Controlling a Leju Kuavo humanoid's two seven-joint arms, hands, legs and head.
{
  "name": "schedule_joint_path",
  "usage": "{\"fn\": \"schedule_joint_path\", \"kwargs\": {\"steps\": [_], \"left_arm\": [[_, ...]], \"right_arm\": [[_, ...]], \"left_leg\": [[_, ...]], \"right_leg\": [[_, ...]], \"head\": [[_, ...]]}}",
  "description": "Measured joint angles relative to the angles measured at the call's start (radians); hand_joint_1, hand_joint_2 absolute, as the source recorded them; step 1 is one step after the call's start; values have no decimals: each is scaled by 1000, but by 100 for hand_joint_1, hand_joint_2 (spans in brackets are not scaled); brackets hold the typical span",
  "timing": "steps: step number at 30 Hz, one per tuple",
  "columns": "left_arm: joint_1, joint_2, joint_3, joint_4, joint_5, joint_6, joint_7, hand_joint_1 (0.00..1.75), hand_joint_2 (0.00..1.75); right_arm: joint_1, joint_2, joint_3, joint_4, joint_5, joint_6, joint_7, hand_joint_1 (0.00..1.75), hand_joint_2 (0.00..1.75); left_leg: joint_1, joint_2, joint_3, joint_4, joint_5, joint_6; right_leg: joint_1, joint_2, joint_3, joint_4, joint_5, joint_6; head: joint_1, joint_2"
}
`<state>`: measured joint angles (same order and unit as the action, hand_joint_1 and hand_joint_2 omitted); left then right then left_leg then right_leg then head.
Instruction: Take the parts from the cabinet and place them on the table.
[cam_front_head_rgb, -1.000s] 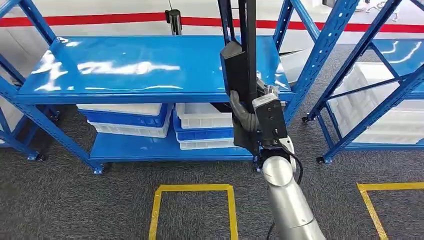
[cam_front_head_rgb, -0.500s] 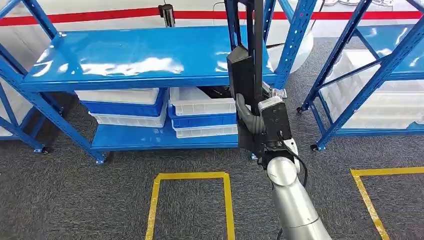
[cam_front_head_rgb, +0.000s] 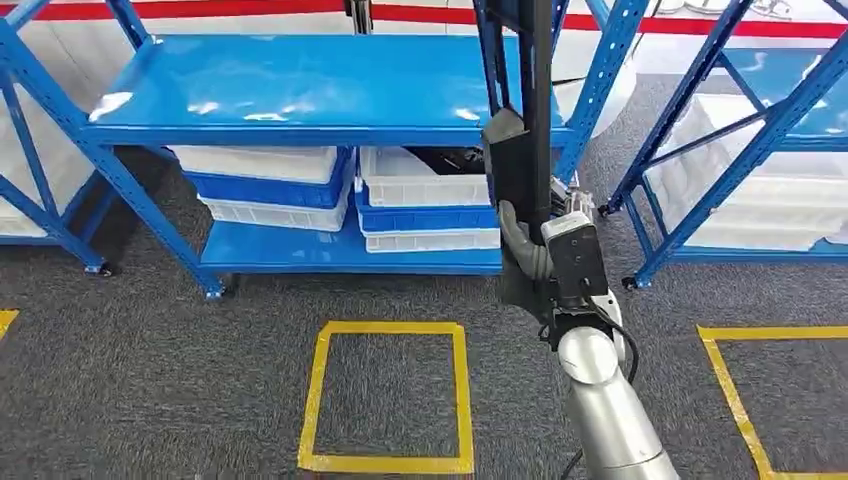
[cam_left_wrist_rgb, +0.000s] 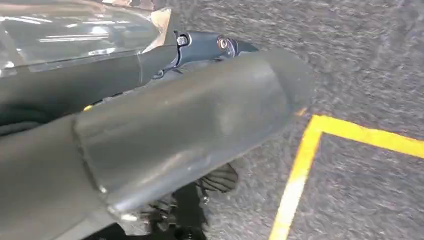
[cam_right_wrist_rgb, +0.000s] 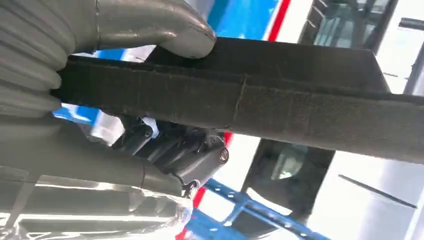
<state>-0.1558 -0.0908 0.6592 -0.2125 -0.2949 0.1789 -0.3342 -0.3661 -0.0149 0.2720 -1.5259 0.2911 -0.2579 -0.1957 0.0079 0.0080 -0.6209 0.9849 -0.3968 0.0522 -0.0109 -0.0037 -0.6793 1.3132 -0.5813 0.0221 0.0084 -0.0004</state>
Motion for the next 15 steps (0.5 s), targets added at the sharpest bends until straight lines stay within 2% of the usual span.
{"fn": "schedule_joint_path", "kwargs": {"steps": [1,2,3,4,5,6,8,9,10,11,12,13,14,15], "left_arm": [[0,-1,0,0,0,0,0,0,0],[0,-2,0,0,0,1,0,0,0],[-1,-3,0,0,0,5,0,0,0],[-1,-2,0,-1,2,8,-2,0,0],[-1,-2,0,-3,2,10,-3,0,0],[-2,-2,1,-3,4,10,-5,0,0],[-1,-2,7,-3,12,10,-10,0,0],[0,-2,10,-3,16,10,-13,0,0],[1,-3,15,-3,20,10,-16,0,0],[1,-5,16,-2,20,10,-18,0,0],[1,-6,16,-2,20,9,-21,0,0],[1,-6,18,-2,21,9,-22,0,0],[1,-6,20,-2,21,9,-23,0,0],[1,-7,23,-2,23,9,-23,0,0]], "right_arm": [[3,-9,-2,0,-3,0,-2,175,175],[4,-12,-2,-1,-5,0,-2,175,175],[3,-18,-2,-4,-10,1,-4,175,175],[2,-20,-1,-8,-13,3,-5,175,175],[0,-21,0,-10,-14,6,-6,175,175],[1,-25,0,-11,-17,7,-7,175,175],[-3,-30,0,-11,-23,12,-9,175,175],[-6,-32,1,-8,-28,15,-12,175,175],[-12,-33,3,-6,-37,19,-18,175,175],[-21,-35,5,-5,-43,22,-23,175,175],[-27,-36,7,-4,-46,24,-26,175,175],[-31,-36,9,-4,-48,24,-27,175,175],[-34,-37,10,-2,-50,24,-28,175,175],[-33,-37,10,-1,-51,24,-29,175,175]], "left_leg": [[1,1,-20,2,15,-4],[1,1,-32,3,24,-7],[2,2,-53,9,40,-16],[-3,2,-65,16,47,-24],[-4,1,-73,23,53,-27],[-5,1,-72,21,66,-33],[-2,-1,-74,20,83,-39],[5,-1,-78,23,82,-44],[9,-3,-89,44,33,-49],[9,-4,-103,101,-49,-52],[10,-7,-119,176,-119,-56],[10,-7,-130,249,-166,-59],[10,-7,-138,319,-182,-60],[10,-6,-131,352,-161,-58]], "right_leg": [[-3,0,28,-22,41,19],[-5,0,58,-58,67,30],[-12,0,132,-162,85,38],[-18,0,200,-259,50,33],[-5,4,248,-332,18,24],[-2,4,220,-324,20,12],[-1,4,214,-311,28,0],[-13,0,206,-313,37,-14],[-11,-4,198,-312,49,-23],[-9,-5,185,-312,62,-36],[-5,-5,177,-311,75,-43],[-1,-5,162,-310,88,-44],[3,-5,144,-308,101,-45],[7,-5,128,-306,112,-45]], "head": [[1,0],[1,0],[0,0],[1,0],[3,0],[-2,0],[-3,0],[-3,0],[-6,0],[-6,0],[-9,0],[-7,0],[-8,0],[-8,0]]}}
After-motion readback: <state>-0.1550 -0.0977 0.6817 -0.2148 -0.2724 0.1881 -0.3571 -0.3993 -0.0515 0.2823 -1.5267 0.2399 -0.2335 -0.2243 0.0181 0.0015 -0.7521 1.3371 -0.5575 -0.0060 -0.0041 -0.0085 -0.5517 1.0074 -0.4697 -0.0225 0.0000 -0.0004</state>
